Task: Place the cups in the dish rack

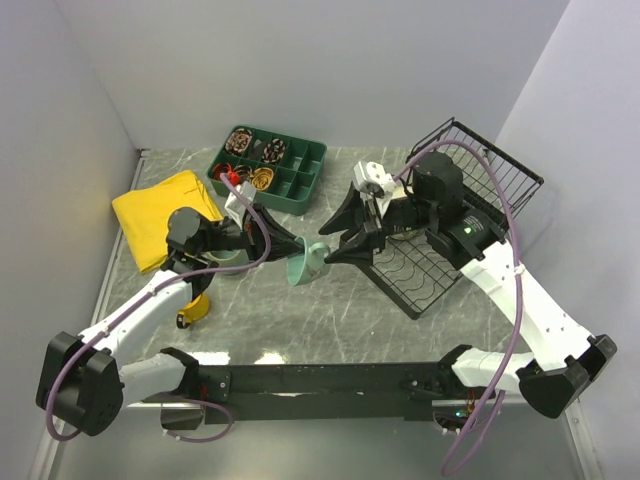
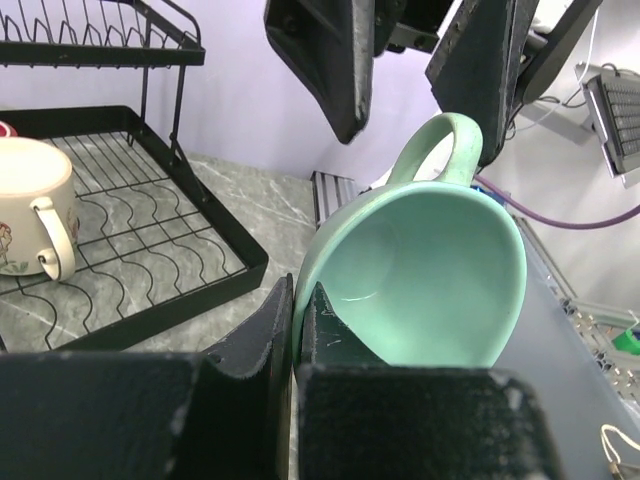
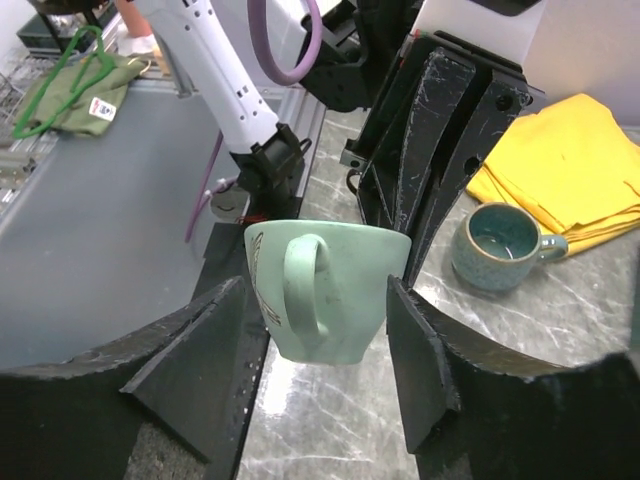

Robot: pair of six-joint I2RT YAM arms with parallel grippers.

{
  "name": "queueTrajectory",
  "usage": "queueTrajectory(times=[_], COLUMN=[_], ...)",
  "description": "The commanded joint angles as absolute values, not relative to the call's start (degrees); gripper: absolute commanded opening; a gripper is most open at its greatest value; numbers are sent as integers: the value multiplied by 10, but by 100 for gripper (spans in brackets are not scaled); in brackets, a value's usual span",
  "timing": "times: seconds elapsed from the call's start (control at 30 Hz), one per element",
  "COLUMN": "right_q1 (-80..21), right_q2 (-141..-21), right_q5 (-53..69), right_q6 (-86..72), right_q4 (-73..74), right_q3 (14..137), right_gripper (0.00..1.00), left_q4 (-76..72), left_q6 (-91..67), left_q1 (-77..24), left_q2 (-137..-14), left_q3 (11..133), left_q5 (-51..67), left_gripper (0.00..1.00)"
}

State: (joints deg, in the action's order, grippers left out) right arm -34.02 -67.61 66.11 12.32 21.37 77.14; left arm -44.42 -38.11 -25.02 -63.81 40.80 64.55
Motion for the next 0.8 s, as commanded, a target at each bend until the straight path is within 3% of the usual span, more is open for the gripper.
queueTrajectory(times=[0.0,0.17,0.37,0.47,0.53,0.67,0.77], right_q1=[-352,-357,-358,-359,-358,-359,-358], right_q2=[-684,-688,-692,-696,-696,-693,-688], right_q5=[642,631,635,641,645,644,641], right_q6=[102,93,79,73,67,68,67], right_q4=[182,174,161,156,151,154,152], right_q3=[788,791,795,798,799,800,793], right_gripper=[62,55,37,21,0,0,0], left_q4=[-521,-544,-573,-583,-586,-580,-568], left_q6=[-422,-437,-453,-460,-463,-467,-468], left_q1=[-253,-253,-254,-254,-254,-254,-254], left_q2=[-635,-638,-645,-647,-647,-646,-647], left_q3=[414,409,396,392,391,393,395], left_q5=[624,606,593,591,589,584,584], left_gripper=[1,1,1,1,2,11,28])
